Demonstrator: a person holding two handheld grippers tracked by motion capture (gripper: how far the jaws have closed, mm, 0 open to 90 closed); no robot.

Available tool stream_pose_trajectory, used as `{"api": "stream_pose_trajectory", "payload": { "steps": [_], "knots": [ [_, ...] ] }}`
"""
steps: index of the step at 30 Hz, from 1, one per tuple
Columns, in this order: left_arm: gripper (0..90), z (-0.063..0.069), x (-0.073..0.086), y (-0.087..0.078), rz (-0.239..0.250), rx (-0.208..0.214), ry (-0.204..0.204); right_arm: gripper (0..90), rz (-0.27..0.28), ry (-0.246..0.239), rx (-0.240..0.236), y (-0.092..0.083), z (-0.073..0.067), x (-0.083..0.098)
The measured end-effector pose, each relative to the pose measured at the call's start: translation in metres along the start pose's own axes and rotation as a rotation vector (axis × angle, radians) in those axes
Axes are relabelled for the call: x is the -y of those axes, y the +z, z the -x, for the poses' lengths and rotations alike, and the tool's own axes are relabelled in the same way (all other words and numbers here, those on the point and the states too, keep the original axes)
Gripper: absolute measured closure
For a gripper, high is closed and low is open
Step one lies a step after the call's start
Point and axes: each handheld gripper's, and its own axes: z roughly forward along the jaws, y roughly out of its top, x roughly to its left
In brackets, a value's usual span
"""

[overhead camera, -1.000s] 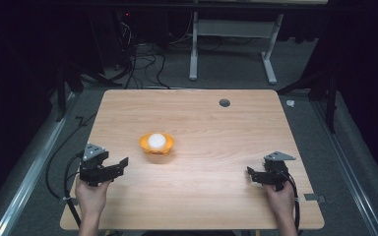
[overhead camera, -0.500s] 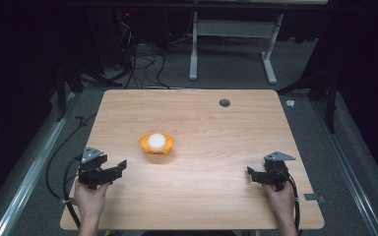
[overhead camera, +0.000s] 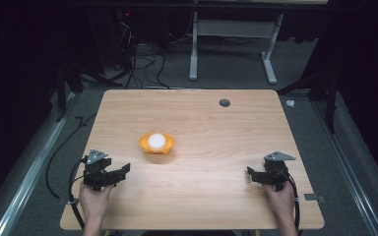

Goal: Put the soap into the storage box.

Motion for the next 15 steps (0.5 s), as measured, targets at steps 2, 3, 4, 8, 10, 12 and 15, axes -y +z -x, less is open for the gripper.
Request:
{"api": "stream_pose_trajectory", "payload": {
  "steps": [2,3,4,8,10,12,15],
  "knots": [
    [23.8,0.0002,0.0008,0.001,0.001,0.008,-0.005,19.8,0.0,0.0,0.0,0.0,0.0,0.0],
    [23.8,0.0001,0.0011,0.0013,0.0,0.017,-0.008,19.8,0.0,0.0,0.0,0.0,0.0,0.0],
    [23.8,0.0001,0.0016,0.0019,0.001,0.025,-0.013,19.8,0.0,0.0,0.0,0.0,0.0,0.0],
    [23.7,0.0013,0.0036,0.0034,-0.003,0.032,-0.018,19.8,0.0,0.0,0.0,0.0,0.0,0.0],
    [23.8,0.0016,0.0048,0.0036,-0.007,0.036,-0.017,19.8,-0.001,0.001,0.001,0.0,-0.0001,0.0],
    [23.8,0.0018,0.0062,0.0042,-0.006,0.037,-0.022,19.8,-0.001,0.001,0.002,0.0,-0.0002,0.0],
    [23.8,0.0023,0.0082,0.0061,-0.011,0.041,-0.028,19.8,-0.001,0.001,0.001,0.0,-0.0002,0.0]
  ]
}}
